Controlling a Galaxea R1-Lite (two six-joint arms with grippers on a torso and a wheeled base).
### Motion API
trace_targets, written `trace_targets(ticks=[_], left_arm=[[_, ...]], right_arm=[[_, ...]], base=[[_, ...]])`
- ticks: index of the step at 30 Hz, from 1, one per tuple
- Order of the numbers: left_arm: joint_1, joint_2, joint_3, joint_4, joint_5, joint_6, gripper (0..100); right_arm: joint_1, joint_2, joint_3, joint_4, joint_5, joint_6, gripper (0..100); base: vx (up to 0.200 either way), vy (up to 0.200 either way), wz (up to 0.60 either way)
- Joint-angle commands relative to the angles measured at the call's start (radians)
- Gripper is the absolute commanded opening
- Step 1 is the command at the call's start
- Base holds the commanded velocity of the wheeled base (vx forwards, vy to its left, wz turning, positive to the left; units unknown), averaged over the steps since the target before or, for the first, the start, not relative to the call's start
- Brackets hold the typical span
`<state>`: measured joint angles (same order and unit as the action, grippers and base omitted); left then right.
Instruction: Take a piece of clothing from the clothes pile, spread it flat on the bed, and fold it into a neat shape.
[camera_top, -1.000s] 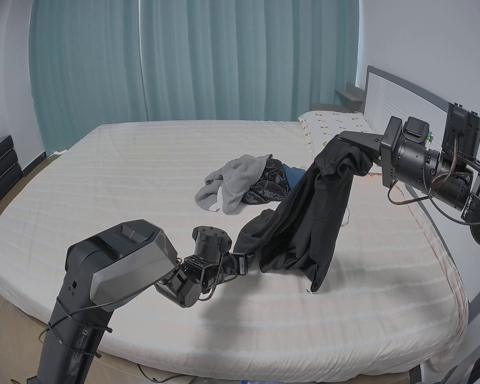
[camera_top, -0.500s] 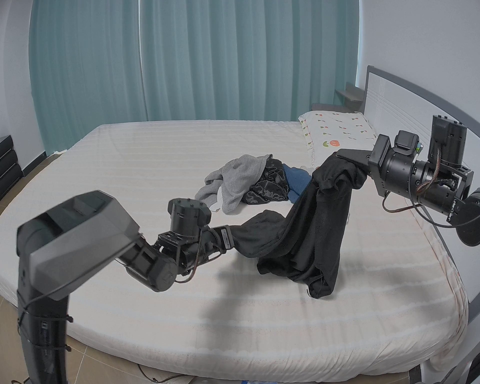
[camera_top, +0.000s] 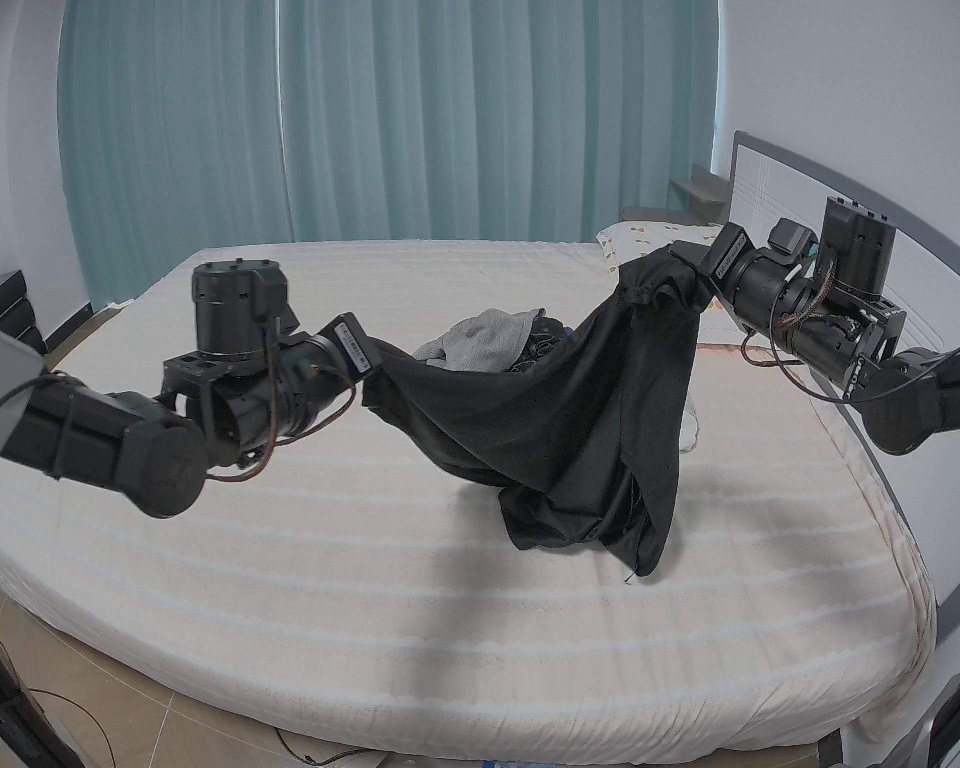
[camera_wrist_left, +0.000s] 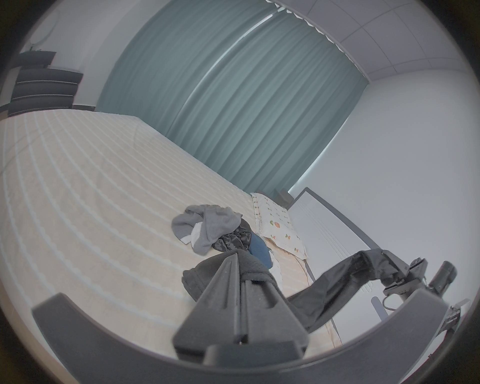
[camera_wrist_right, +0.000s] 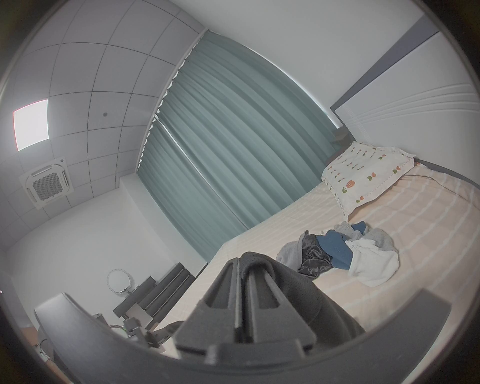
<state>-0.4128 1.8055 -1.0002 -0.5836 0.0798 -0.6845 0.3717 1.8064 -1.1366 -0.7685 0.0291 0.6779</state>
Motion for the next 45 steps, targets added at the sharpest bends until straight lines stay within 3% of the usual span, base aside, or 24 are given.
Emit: trace_targets(ticks=[1,4,11,16,20,32,45], left_arm=[[0.042,-0.144,0.199,-0.012,-0.077,-0.024,0],[0.043,-0.132,0.281,-0.076,-0.107,-0.05,0],[0.009,-0.017,0.413,-0.312,-0.103,-0.11,0],[-0.021,0.012,0.482,-0.41,-0.1,-0.119,0],[-0.027,0.02,0.52,-0.429,-0.1,-0.121,0],[-0.014,0.014,0.548,-0.429,-0.1,-0.188,0],[-0.008,0.014,0.542,-0.433,-0.097,-0.187,0]], right_arm=[[0.003,0.031,0.138,-0.046,-0.002,0.015,0],[0.0,0.068,0.205,-0.084,0.006,0.038,0],[0.038,0.12,0.31,-0.146,-0.006,0.15,0],[0.038,0.117,0.371,-0.156,0.0,0.2,0],[0.036,0.172,0.388,-0.189,-0.006,0.275,0],[0.042,0.097,0.448,-0.242,-0.008,0.273,0],[0.044,0.088,0.449,-0.241,-0.009,0.275,0]], base=[[0.0,0.0,0.0],[0.0,0.0,0.0],[0.0,0.0,0.0],[0.0,0.0,0.0],[0.0,0.0,0.0],[-0.15,0.0,0.0],[0.0,0.0,0.0]])
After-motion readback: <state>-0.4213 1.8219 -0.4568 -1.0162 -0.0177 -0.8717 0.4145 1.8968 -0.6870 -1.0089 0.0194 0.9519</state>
